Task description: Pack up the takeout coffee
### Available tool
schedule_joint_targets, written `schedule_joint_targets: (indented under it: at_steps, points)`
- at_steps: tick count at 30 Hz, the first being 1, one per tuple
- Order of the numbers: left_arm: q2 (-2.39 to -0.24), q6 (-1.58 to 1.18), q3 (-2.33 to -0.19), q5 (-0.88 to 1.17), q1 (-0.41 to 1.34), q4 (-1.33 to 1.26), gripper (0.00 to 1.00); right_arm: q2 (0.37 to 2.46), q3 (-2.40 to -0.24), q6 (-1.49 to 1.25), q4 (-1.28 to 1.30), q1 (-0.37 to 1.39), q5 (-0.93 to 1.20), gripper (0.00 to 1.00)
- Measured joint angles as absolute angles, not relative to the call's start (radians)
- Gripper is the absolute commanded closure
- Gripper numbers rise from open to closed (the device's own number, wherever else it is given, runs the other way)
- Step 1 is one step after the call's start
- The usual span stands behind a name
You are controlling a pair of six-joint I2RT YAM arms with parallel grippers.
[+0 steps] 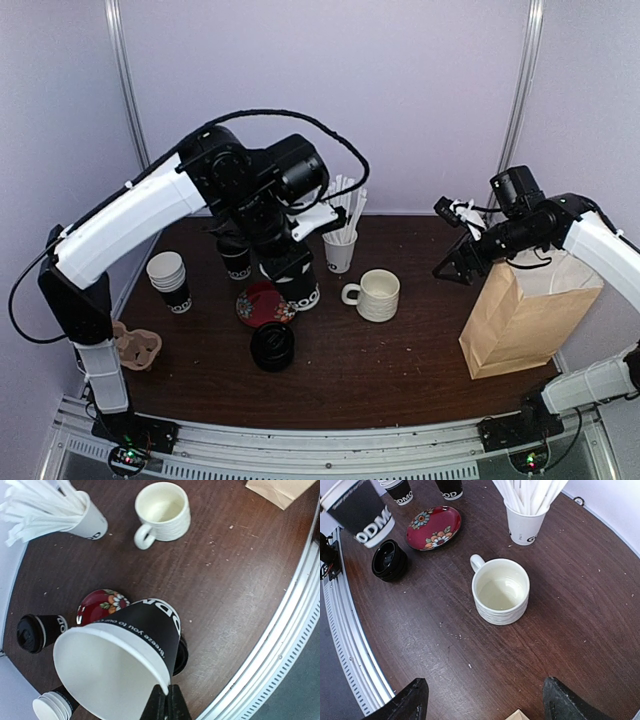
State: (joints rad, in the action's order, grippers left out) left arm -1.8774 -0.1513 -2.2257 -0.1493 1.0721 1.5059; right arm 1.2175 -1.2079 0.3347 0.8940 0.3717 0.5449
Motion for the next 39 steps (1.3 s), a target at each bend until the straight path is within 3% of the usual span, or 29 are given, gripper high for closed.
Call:
schedule_joint_targets:
  at_steps: [20,39]
  points:
    - [-2.102,-0.103,-2.179,-0.092,1.336,1.432,1.0,1.217,-1.225,0.307,0.894,0.308,0.53,0.18]
    - [-2.119,-0.099,-2.01,-0.187,1.338,1.289,1.0,1.209,-1.225,0.308,0.894,0.307,0.537,0.18]
